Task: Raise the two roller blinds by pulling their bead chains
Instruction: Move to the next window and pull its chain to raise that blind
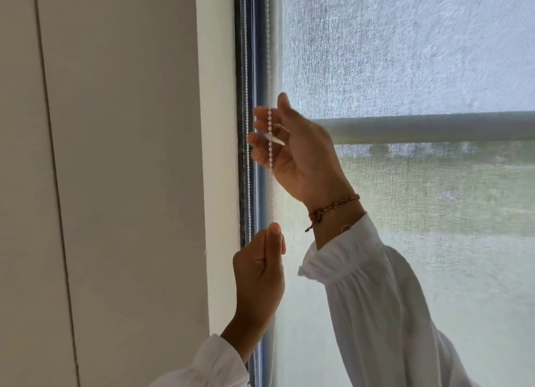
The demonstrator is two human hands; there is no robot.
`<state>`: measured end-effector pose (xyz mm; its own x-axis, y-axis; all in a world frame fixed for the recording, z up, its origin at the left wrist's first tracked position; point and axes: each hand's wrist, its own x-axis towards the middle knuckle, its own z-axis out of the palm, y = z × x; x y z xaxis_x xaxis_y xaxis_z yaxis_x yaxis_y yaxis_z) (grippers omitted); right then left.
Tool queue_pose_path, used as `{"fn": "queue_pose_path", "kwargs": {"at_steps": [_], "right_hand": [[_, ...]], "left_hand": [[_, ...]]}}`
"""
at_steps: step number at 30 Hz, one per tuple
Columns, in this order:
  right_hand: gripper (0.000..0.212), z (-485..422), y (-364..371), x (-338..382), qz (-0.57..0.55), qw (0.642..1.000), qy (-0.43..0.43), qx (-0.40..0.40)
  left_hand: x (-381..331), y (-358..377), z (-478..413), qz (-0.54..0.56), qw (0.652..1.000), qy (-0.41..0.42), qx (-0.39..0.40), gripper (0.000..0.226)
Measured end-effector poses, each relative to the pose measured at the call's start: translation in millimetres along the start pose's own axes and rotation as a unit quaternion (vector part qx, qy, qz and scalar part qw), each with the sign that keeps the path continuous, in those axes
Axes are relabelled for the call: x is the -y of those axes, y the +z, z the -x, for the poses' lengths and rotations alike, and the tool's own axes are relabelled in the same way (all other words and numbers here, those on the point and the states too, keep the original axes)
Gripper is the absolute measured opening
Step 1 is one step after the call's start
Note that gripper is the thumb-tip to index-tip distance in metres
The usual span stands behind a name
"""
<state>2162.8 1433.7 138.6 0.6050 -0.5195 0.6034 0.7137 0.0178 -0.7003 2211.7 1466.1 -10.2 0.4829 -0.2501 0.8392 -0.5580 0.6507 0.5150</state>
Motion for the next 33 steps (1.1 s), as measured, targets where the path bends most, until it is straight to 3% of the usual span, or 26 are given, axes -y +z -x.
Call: {"fn": "queue_pose_path", "kwargs": {"at_steps": [4, 11, 14, 17, 21, 24, 26, 28, 30, 33], "right_hand": [[0.035, 0.1, 11.5, 1.9, 0.009, 0.995, -0.08, -0.052], [0.043, 12.2, 4.0, -14.2, 0.16, 0.943, -0.254, -0.143], [0.037, 25.5, -8.7, -44.0, 0.234, 0.918, -0.267, -0.174], [0.033, 48.6, -16.0, -85.3, 0.279, 0.909, -0.251, -0.18], [0.033, 75.4, -30.1, -129.0, 0.332, 0.892, -0.25, -0.177], [0.036, 80.6, -34.5, -140.4, 0.355, 0.881, -0.259, -0.176], [0.039, 77.0, -32.7, -141.2, 0.356, 0.886, -0.249, -0.164], [0.037, 69.8, -29.4, -137.7, 0.315, 0.915, -0.19, -0.165], [0.038, 60.1, -28.1, -130.3, 0.226, 0.955, -0.131, -0.143], [0.044, 46.1, -27.4, -113.5, 0.13, 0.979, -0.116, -0.11]], "left_hand": [[-3.0, 1.0, 0.3, 0.011, 1.0, 0.023, 0.019, 0.043], [9.9, -13.9, -29.0, 0.086, 0.983, -0.107, 0.119, 0.065], [-6.1, -14.6, -66.4, 0.113, 0.978, -0.116, 0.129, 0.073], [-39.1, -17.4, -109.4, 0.195, 0.96, -0.136, 0.151, 0.062], [-76.9, -13.7, -144.0, 0.205, 0.947, -0.16, 0.189, 0.045], [-90.1, -5.5, -147.7, 0.185, 0.952, -0.208, 0.128, 0.037], [-88.9, 0.3, -144.0, 0.162, 0.971, -0.172, 0.035, 0.038], [-88.9, 4.5, -139.2, 0.155, 0.982, -0.1, -0.026, 0.043], [-92.6, 6.5, -136.1, 0.173, 0.983, -0.05, -0.041, 0.046], [-92.0, 2.5, -129.2, 0.162, 0.986, -0.011, -0.031, 0.046]]}}
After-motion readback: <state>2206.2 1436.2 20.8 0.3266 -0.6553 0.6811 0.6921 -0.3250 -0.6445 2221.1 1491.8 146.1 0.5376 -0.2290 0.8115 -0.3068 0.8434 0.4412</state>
